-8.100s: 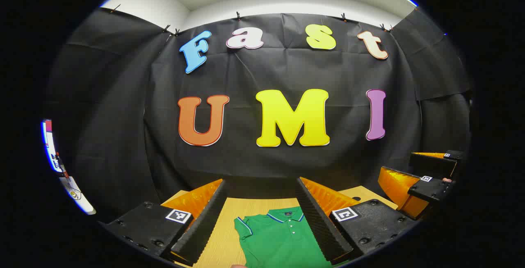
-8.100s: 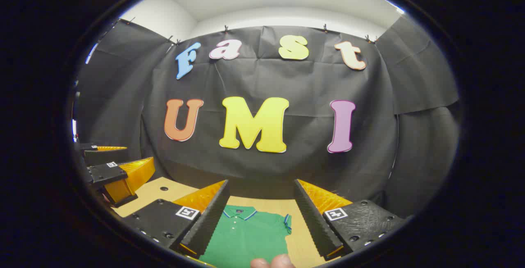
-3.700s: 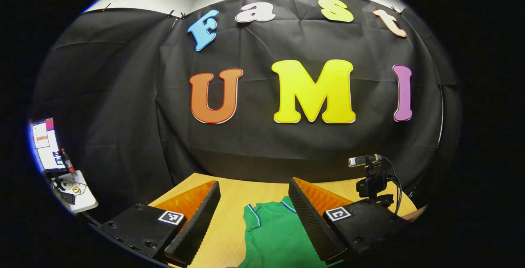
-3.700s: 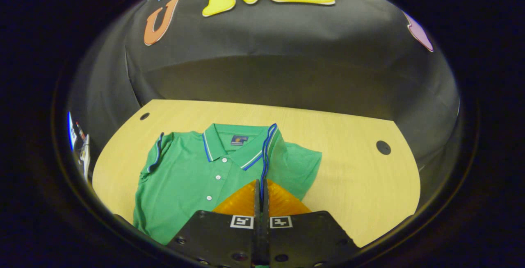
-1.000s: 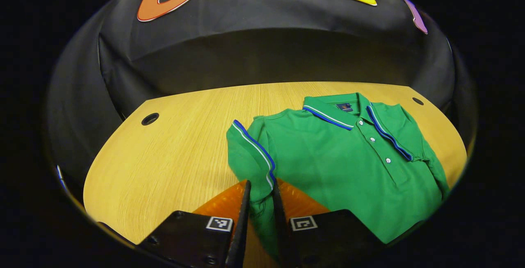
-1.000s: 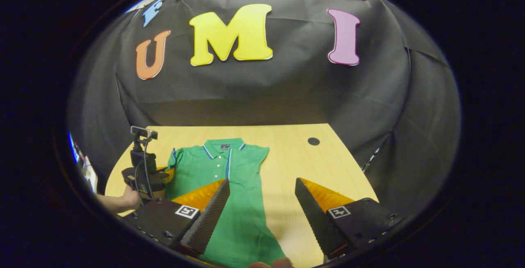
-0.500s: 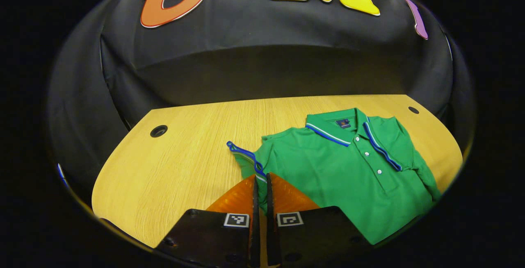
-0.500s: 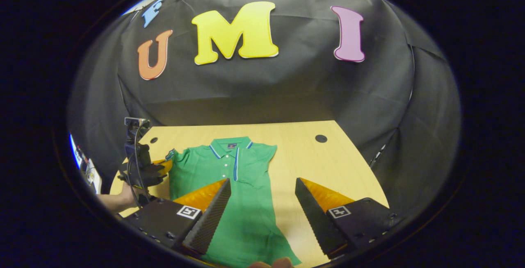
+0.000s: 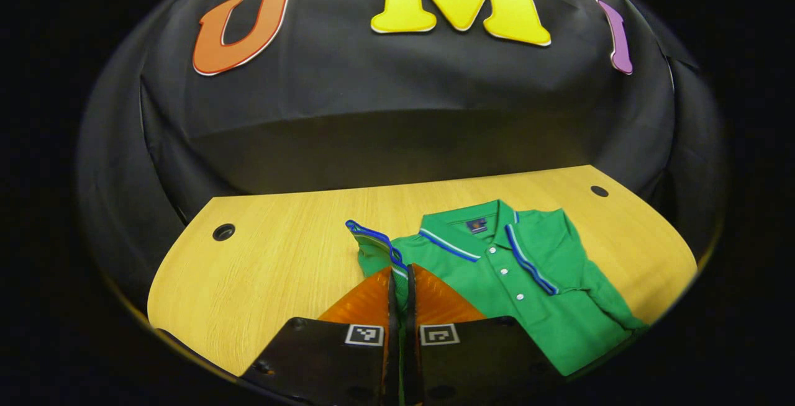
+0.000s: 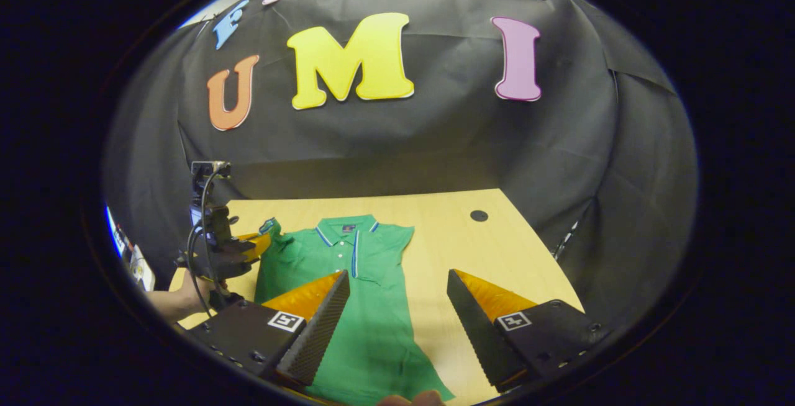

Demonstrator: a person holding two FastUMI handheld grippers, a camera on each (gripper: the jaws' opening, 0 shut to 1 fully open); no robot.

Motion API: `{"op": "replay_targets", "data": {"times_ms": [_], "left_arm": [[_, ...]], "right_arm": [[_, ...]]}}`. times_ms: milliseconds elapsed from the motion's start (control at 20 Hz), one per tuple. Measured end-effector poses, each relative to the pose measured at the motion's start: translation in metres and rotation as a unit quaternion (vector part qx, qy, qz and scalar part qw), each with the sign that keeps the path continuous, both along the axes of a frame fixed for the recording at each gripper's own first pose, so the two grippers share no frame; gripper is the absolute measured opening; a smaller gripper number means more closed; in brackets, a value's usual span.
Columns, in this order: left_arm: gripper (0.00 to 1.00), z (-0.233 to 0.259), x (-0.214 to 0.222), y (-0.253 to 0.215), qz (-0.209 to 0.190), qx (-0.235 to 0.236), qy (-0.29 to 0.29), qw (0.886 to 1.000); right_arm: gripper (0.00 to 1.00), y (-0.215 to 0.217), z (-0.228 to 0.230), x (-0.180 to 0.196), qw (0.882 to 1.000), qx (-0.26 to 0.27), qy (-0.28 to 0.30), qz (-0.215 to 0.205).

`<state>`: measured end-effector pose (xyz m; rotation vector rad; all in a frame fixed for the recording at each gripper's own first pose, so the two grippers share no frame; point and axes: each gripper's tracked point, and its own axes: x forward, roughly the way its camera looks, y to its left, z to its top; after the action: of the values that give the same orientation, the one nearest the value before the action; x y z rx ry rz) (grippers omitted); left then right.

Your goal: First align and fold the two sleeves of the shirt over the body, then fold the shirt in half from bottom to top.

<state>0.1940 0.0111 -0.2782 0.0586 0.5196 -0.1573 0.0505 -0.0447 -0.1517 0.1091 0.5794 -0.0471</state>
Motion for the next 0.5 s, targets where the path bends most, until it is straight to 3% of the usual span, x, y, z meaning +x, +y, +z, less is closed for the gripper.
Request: {"op": "replay_targets", "data": {"times_ms": [500], "left_arm": [[0.1, -0.025, 0.0, -0.089, -0.026, -0.017, 0.029, 0.999]], "right_arm": [[0.94, -0.059, -0.001, -0.04, 0.999, -0.012, 0.002, -0.047]]}}
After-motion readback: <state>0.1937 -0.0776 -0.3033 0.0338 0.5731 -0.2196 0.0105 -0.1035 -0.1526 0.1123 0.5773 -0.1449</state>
